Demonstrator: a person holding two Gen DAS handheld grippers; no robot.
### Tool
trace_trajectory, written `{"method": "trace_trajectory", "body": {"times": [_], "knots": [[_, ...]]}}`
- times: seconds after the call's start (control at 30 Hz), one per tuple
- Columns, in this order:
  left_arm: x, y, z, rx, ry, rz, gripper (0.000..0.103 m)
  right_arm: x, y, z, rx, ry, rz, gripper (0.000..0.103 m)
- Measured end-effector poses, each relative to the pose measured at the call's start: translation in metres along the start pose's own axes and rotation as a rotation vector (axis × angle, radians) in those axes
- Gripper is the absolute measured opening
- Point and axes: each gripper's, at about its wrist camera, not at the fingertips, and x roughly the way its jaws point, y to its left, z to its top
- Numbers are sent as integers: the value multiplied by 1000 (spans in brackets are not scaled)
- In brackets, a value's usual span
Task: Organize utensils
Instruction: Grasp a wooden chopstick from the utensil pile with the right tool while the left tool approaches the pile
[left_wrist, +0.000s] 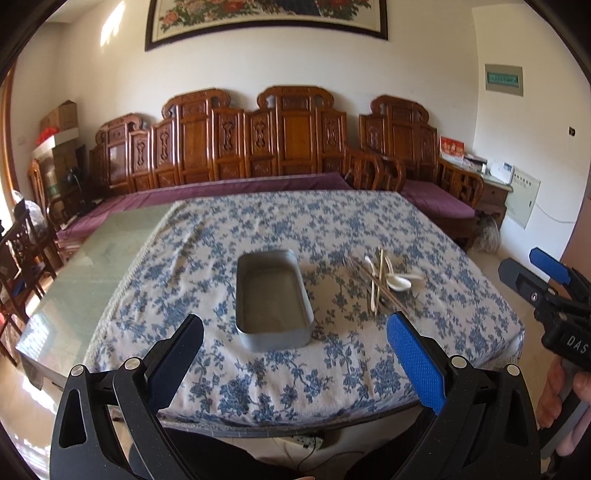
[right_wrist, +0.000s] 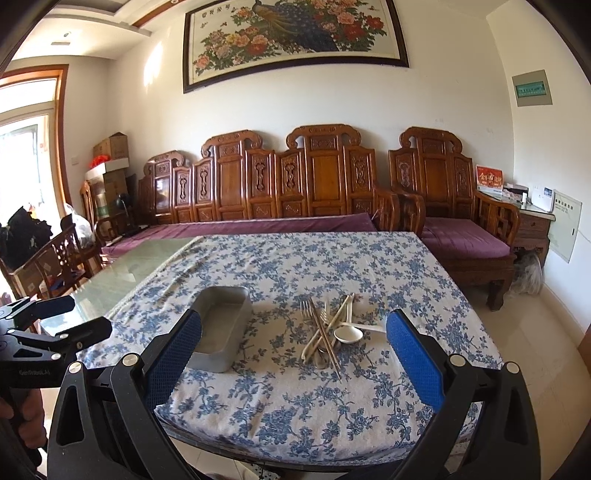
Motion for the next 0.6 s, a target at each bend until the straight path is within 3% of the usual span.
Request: {"method": "trace_trajectory", "body": {"times": [0.27, 0.6], "knots": [[39, 2, -4, -20, 47, -24, 96, 40, -18, 0, -28, 52, 19, 97], [89, -3, 7, 58, 121, -55, 96, 104, -43, 13, -82, 134, -11, 88]]}}
